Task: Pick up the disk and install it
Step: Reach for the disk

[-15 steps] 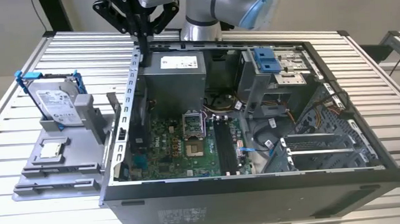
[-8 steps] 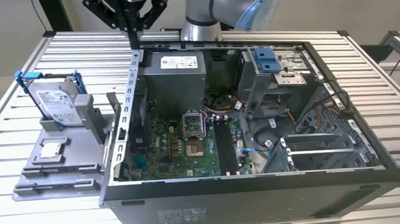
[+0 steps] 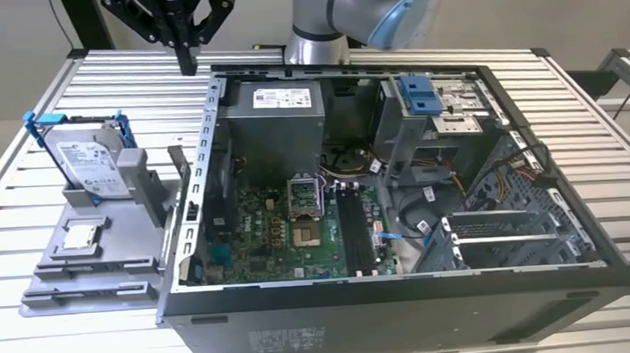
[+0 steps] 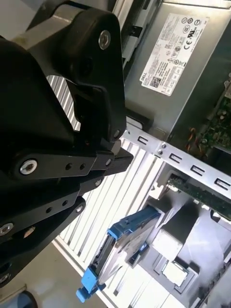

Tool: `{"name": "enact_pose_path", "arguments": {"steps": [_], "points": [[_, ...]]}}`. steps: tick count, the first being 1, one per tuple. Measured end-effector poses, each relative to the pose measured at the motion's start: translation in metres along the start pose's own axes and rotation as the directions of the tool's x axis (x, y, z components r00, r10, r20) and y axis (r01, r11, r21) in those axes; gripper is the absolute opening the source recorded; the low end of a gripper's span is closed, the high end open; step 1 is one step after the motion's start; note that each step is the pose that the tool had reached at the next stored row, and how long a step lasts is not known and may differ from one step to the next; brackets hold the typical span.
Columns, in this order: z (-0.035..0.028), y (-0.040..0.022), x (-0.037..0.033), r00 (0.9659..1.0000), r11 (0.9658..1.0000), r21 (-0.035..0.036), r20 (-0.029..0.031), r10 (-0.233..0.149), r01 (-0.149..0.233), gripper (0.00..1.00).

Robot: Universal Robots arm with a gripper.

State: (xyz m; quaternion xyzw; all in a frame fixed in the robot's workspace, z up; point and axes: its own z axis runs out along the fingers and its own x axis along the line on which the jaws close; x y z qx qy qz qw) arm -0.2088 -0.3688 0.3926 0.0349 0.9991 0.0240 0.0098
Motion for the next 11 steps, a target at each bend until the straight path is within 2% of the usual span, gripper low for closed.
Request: {"name": "enact_pose_path", "arguments": {"steps": [6,11], "points": [[-0.0003,-0.001,0.0153,1.0,1.0,-0.0004,-0.0057,-0.002,0.002,0.0],[0.0,-0.0023,0.0342,1.0,1.0,-0.0004,-0.0059,-0.004,0.004,0.0]]}}
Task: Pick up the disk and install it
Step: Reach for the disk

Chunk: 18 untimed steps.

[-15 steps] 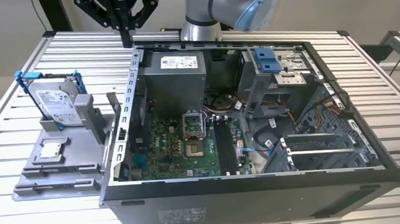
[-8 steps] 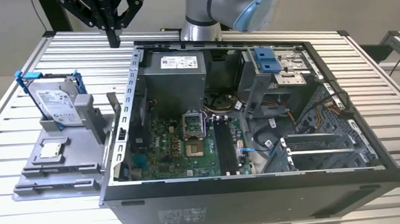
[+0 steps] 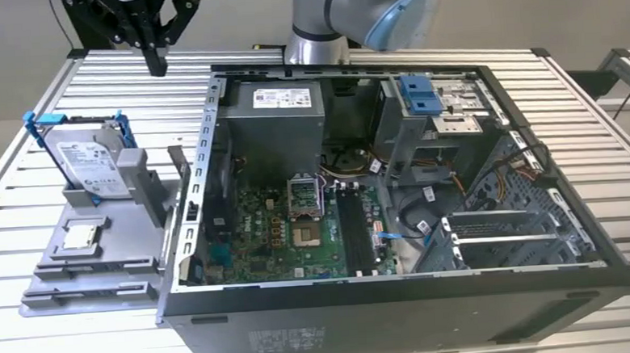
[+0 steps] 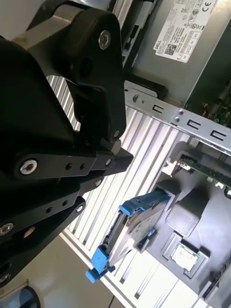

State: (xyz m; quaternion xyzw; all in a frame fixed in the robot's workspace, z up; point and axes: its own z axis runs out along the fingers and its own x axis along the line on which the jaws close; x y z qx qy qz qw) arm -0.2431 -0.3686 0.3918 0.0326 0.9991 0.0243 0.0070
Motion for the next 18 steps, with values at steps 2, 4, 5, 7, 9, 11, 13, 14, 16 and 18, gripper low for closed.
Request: {"name": "enact_pose_path", "arguments": {"steps": [2,4,5,7,9,11,13,14,16,18], "points": [[0.0002,-0.0005,0.0074,1.0,1.0,0.0,0.0,-0.001,0.001,0.0],[0.0005,-0.001,0.0146,1.0,1.0,-0.0001,-0.0001,-0.002,0.002,0.0],[0.0006,-0.0012,0.0183,1.0,1.0,-0.0001,-0.0001,-0.003,0.003,0.0],[0.0008,-0.0017,0.0255,1.0,1.0,0.0,-0.0002,-0.004,0.004,0.0],[0.0011,-0.0022,0.0323,1.0,1.0,-0.0001,-0.0003,-0.006,0.006,0.0],[0.0014,-0.0026,0.0388,1.0,1.0,-0.0001,-0.0004,-0.007,0.007,0.0],[0.0015,-0.0029,0.0441,1.0,1.0,-0.0001,-0.0005,-0.009,0.009,0.0],[0.0016,-0.0031,0.0465,0.9999,0.9999,-0.0001,-0.0005,-0.01,0.01,0.0],[0.0016,-0.0032,0.0486,0.9999,0.9999,-0.0002,-0.0005,-0.011,0.011,0.0],[0.0016,-0.0032,0.0486,0.9999,0.9999,-0.0001,-0.0006,-0.011,0.011,0.0]]}}
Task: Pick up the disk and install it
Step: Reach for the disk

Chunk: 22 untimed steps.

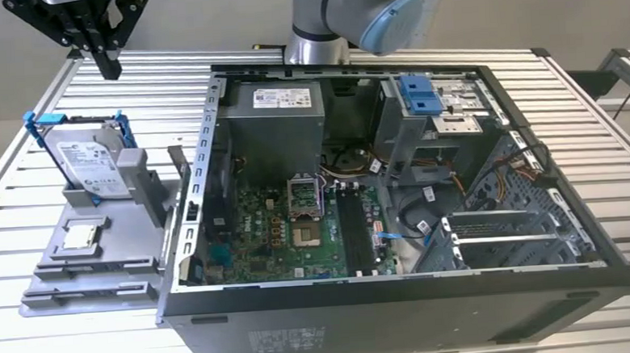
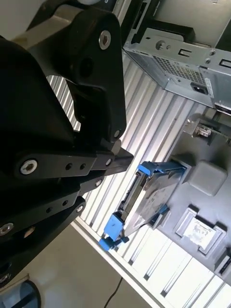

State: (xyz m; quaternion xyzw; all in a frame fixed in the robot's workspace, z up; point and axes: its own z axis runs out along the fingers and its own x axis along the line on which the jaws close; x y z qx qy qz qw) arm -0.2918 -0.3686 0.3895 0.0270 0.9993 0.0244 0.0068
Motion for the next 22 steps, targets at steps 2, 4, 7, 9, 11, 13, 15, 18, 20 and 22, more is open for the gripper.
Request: {"name": "enact_pose_path", "arguments": {"steps": [2,4,7,9,11,13,15,18,20,22], "points": [[0.0,0.0,0.0001,1.0,1.0,0.0,0.0,0.0,0.0,0.0],[0.0,0.0,0.0006,1.0,1.0,-0.0001,0.0001,0.0,0.0,0.0],[0.0,-0.0001,0.0017,1.0,1.0,0.0,0.0,0.0,0.0,0.0],[0.0,-0.0001,0.0023,1.0,1.0,0.0,0.0,0.0,0.0,0.0],[0.0,-0.0002,0.0028,1.0,1.0,0.0,0.0,0.0,0.0,0.0],[0.0,-0.0002,0.0032,1.0,1.0,0.0,0.0,0.0,0.0,0.0],[0.0,-0.0002,0.0035,1.0,1.0,0.0,0.0,0.0,0.0,0.0],[0.0,-0.0002,0.0035,1.0,1.0,0.0,0.0,0.0,0.0,0.0],[0.0,-0.0002,0.0035,1.0,1.0,0.0,0.0,0.0,0.0,0.0],[0.0001,-0.0002,0.0035,1.0,1.0,-0.0001,0.0001,0.0,0.0,0.0]]}}
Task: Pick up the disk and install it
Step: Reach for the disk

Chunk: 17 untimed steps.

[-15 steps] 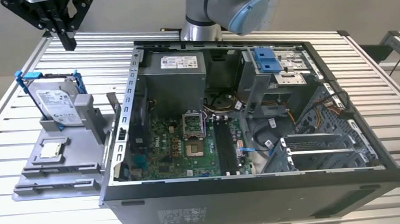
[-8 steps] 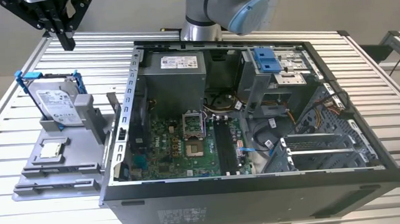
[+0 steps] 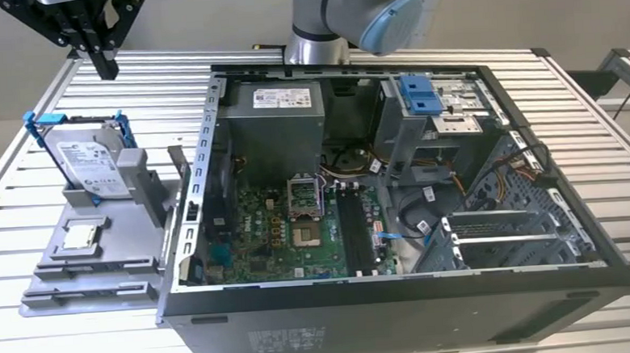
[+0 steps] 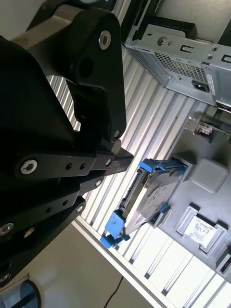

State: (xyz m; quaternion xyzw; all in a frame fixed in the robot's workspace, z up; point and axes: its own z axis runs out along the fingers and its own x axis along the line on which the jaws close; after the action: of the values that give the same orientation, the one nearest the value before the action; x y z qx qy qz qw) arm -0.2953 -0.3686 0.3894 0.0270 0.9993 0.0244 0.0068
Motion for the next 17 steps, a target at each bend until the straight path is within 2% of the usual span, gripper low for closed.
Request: {"name": "enact_pose_path", "arguments": {"steps": [4,8,11,17], "points": [[-0.0001,0.0,0.0007,1.0,1.0,0.0002,-0.0003,0.0,0.0,0.0],[0.0003,-0.0004,0.0068,1.0,1.0,0.0002,-0.0007,0.0,0.0,0.0],[0.0007,-0.0006,0.0163,1.0,1.0,0.0001,-0.0013,0.0,0.0,0.0],[0.0015,-0.0005,0.0419,1.0,1.0,0.0002,-0.0031,0.0,0.0,0.0]]}}
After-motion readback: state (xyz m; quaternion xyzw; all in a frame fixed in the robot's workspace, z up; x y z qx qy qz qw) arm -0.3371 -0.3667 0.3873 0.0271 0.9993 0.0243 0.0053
